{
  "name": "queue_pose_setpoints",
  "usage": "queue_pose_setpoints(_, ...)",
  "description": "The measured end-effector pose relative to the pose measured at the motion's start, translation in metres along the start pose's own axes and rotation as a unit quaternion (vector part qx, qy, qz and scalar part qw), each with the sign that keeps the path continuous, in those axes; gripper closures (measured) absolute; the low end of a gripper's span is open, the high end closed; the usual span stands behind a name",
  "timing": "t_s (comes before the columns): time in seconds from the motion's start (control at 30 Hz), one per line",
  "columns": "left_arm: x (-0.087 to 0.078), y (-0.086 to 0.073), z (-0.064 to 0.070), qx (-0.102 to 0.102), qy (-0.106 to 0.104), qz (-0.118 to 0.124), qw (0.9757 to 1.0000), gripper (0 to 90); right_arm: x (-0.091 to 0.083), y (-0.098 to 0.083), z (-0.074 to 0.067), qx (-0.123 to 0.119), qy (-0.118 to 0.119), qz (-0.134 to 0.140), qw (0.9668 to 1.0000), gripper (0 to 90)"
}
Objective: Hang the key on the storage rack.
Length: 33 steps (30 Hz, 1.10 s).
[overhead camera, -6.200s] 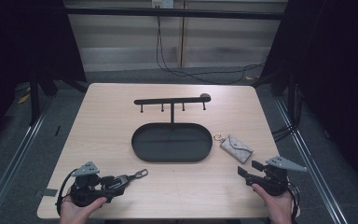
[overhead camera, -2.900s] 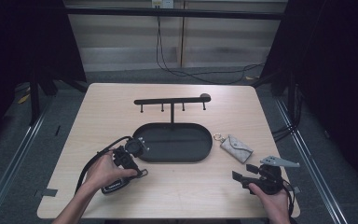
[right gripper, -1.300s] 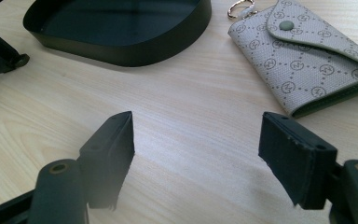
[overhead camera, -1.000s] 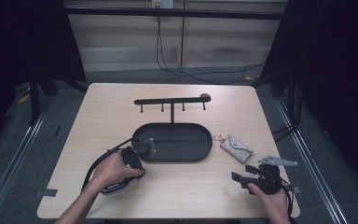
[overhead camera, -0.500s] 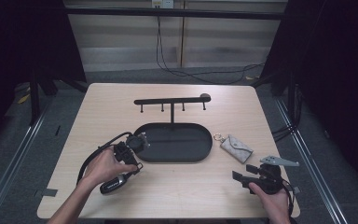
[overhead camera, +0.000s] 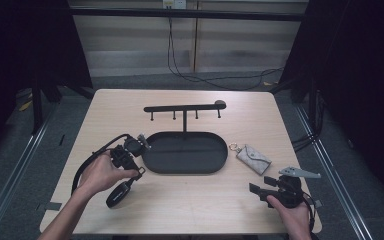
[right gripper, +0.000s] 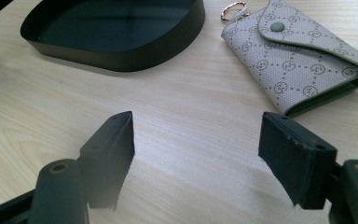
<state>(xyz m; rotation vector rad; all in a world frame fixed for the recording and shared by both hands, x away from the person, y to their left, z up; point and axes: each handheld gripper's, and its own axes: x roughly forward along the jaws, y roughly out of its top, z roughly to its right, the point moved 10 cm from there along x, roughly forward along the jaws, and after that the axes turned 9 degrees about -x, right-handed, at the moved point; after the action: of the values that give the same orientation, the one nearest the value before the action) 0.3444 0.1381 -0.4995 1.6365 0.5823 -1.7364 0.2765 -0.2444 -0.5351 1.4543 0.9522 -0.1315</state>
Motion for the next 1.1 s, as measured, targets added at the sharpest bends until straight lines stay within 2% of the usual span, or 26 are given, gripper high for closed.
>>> queue_pose_setpoints(0.07, -0.004, -0.001, -0.003, -0.009, -0.001, 0.003, 1.0, 70.8, 0.0, 0.0, 0.0, 0.0, 0.0, -0.001, 1.0, 26.8)
queue_pose_setpoints(0.1, -0.007, -0.002, -0.005, -0.006, -0.001, 0.002, 1.0, 70.8, 0.0, 0.0, 0.0, -0.001, 0.0, -0.001, 1.0, 26.8)
queue_pose_setpoints(0.2, -0.012, -0.004, -0.008, -0.015, -0.001, 0.01, 0.9998, 70.8, 0.0, 0.0, 0.0, 0.0, -0.001, 0.0, 1.0, 26.8)
queue_pose_setpoints(0.4, -0.019, -0.007, -0.013, -0.015, 0.002, 0.012, 0.9998, 70.8, 0.0, 0.0, -0.001, -0.002, 0.002, 0.0, 1.0, 27.2)
queue_pose_setpoints(0.47, -0.022, -0.009, -0.014, -0.017, -0.003, 0.01, 0.9998, 70.8, 0.0, 0.0, -0.001, -0.002, 0.002, 0.0, 1.0, 27.2)
queue_pose_setpoints(0.57, -0.026, -0.01, -0.015, -0.018, 0.0, 0.009, 0.9998, 70.8, 0.0, 0.0, 0.0, 0.001, 0.002, 0.0, 1.0, 27.2)
queue_pose_setpoints(0.67, -0.033, -0.008, -0.017, -0.023, 0.008, 0.021, 0.9995, 70.8, 0.0, 0.0, 0.0, 0.001, 0.003, 0.0, 1.0, 27.2)
queue_pose_setpoints(0.77, -0.036, -0.008, -0.016, -0.016, 0.004, 0.019, 0.9997, 70.8, 0.0, 0.0, 0.0, 0.001, 0.002, -0.001, 1.0, 27.2)
queue_pose_setpoints(0.8, -0.038, -0.008, -0.014, -0.011, 0.013, 0.019, 0.9997, 70.8, 0.0, 0.0, 0.0, 0.001, 0.003, 0.0, 1.0, 27.1)
queue_pose_setpoints(0.9, -0.04, -0.007, -0.01, -0.001, 0.014, 0.018, 0.9997, 70.8, 0.0, 0.0, 0.0, 0.002, 0.004, 0.0, 1.0, 27.2)
queue_pose_setpoints(1.0, -0.044, -0.001, -0.008, 0.0, 0.021, 0.025, 0.9995, 70.8, 0.0, 0.0, 0.0, 0.002, 0.003, 0.0, 1.0, 27.1)
queue_pose_setpoints(1.1, -0.048, 0.001, -0.009, -0.003, 0.017, 0.026, 0.9995, 70.8, 0.0, 0.0, 0.0, 0.003, 0.004, 0.001, 1.0, 27.2)
